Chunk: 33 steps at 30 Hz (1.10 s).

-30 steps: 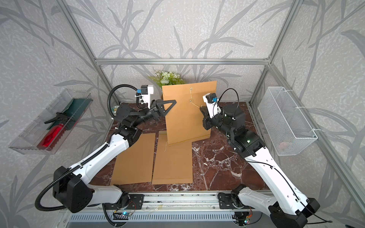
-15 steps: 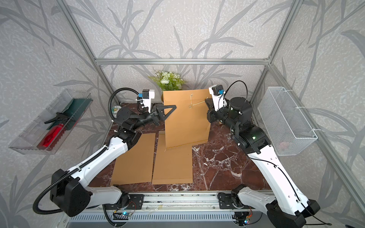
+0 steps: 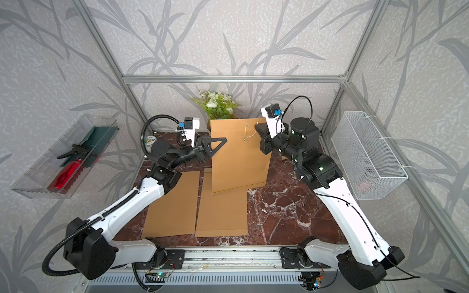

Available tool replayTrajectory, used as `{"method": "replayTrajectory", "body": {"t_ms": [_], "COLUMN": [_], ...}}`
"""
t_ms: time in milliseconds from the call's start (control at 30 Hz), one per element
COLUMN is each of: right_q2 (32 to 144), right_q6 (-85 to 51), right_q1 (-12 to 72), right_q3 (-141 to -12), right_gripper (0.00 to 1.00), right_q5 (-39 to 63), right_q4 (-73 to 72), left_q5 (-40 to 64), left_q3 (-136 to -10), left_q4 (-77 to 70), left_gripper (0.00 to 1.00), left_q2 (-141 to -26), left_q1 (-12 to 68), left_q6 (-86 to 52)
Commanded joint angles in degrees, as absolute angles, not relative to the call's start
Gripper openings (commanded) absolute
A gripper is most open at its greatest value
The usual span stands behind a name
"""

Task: Open the file bag

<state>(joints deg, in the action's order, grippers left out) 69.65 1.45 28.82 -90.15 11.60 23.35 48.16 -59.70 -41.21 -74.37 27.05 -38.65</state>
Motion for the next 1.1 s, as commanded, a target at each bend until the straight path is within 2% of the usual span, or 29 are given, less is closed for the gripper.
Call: {"method": "replayTrajectory", "body": {"t_ms": [0, 1067], "right_q2": [70.6, 75.6], "right_q6": [-0.9, -7.1], "right_q1": [28.7, 30.4], "right_q3": [-92.2, -94.4], "right_gripper": [0.0, 0.0], "right_q5": [16.5, 25.4], "right_q4": [20.7, 16.1], "left_q5": [49.2, 47.6], "left_q3": [-59.2, -61.3], "left_q4": [-44.8, -55.0], "left_gripper": [0.0, 0.0], "left_q2": [-74.6, -81.4], "left_q1": [27.3, 28.2], "left_q6": [-39.4, -46.3]}}
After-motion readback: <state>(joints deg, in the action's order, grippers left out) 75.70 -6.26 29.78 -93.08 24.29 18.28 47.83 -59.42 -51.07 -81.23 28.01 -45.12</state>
